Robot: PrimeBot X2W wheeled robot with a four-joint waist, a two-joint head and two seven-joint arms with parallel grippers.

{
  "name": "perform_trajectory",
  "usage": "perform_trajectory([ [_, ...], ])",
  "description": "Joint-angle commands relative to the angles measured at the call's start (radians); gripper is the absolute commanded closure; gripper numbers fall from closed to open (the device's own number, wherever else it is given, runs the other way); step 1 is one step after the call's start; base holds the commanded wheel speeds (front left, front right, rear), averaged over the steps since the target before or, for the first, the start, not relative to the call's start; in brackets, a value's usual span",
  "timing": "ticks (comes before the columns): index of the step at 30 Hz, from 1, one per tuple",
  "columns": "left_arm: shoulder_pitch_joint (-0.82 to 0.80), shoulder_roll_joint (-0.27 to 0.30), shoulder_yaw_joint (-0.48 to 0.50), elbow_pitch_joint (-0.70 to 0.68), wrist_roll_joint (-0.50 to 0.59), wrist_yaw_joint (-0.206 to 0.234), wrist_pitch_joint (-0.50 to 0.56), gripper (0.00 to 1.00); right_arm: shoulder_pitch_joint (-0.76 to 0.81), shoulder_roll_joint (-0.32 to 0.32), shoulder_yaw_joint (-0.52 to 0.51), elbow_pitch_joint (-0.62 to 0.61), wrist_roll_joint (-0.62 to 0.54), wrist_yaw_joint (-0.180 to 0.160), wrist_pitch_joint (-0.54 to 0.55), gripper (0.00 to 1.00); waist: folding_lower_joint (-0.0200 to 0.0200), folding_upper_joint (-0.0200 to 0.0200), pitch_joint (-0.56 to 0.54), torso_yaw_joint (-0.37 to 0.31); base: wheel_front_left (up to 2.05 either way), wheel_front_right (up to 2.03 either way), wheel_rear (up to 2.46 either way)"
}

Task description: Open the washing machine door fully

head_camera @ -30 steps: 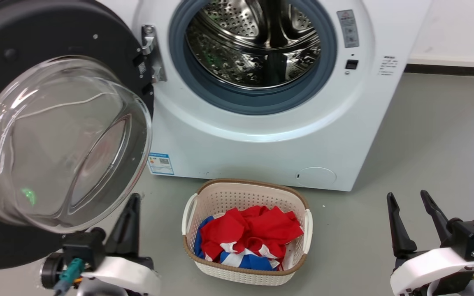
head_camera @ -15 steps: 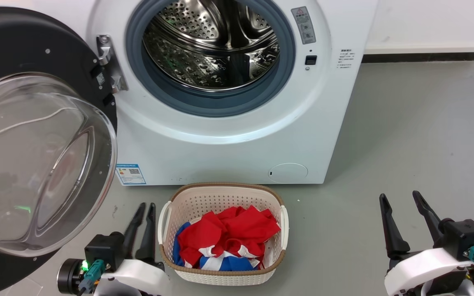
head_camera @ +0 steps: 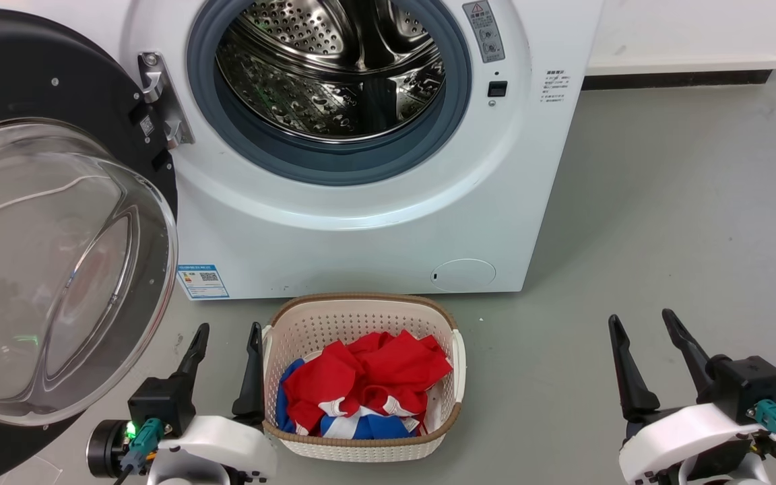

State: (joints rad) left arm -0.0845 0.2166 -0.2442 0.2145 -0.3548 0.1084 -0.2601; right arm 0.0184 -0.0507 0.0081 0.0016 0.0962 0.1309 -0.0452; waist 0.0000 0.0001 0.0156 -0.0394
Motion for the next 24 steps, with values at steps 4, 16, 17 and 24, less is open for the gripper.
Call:
perform_trajectory([
  [4, 0.017, -0.007, 0.012, -0.014, 0.008, -0.007, -0.007, 0.0, -0.018, 0.001, 0.0, 0.005, 0.007, 0.0, -0.01, 0.0, 0.0, -0.0001, 0.005, 0.003, 0.0, 0.0, 0.0],
  [16, 0.009, -0.012, 0.035, -0.015, 0.018, -0.022, -0.006, 0.0, -0.022, 0.001, 0.005, 0.014, 0.011, 0.0, -0.019, 0.0, 0.0, -0.0001, 0.012, 0.002, 0.0, 0.0, 0.0],
  [17, 0.008, -0.012, 0.037, -0.014, 0.019, -0.024, -0.006, 0.0, -0.021, 0.001, 0.005, 0.015, 0.01, 0.0, -0.019, 0.0, 0.0, -0.0001, 0.013, 0.002, 0.0, 0.0, 0.0],
  [24, 0.006, -0.017, 0.042, -0.019, 0.028, -0.029, -0.006, 0.0, -0.022, 0.001, 0.01, 0.018, 0.016, 0.0, -0.027, 0.0, 0.0, -0.0001, 0.02, -0.001, 0.0, 0.0, 0.0],
])
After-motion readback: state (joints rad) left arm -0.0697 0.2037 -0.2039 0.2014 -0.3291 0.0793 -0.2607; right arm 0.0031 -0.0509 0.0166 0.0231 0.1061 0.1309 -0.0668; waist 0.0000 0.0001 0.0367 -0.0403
